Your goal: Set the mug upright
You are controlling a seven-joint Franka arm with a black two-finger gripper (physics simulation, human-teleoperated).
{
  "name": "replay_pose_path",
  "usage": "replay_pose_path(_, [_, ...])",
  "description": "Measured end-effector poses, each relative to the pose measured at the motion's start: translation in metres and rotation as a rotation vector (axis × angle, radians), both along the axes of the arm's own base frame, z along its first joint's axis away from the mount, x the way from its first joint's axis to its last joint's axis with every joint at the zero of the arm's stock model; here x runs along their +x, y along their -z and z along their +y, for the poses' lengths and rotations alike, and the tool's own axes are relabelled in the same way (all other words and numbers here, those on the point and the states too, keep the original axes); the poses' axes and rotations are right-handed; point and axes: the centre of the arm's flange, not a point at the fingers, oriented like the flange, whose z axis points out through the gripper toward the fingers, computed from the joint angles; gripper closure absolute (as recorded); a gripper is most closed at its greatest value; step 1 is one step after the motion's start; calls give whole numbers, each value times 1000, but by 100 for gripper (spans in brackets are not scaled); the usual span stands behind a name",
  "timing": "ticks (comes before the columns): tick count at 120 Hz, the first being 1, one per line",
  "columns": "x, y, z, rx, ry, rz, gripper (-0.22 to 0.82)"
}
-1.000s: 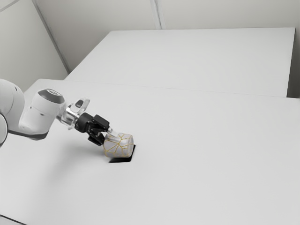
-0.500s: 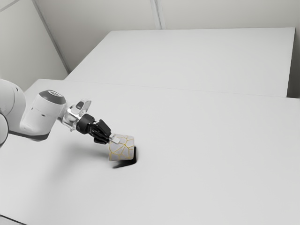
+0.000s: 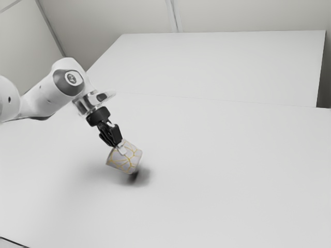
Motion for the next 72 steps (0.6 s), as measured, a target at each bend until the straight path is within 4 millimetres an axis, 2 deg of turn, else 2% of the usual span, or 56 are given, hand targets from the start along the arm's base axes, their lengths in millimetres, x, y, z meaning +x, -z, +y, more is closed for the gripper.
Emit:
replay_pose_path(18, [5,-8,-11,237,70,-25,73])
replay_pose_path(34, [11,-9,-30,391,125,-81,74])
replay_pose_path(51, [6,0,-48,484,161,-112,74])
replay_pose_path(72, [5,12,-58,557,176,-130,74])
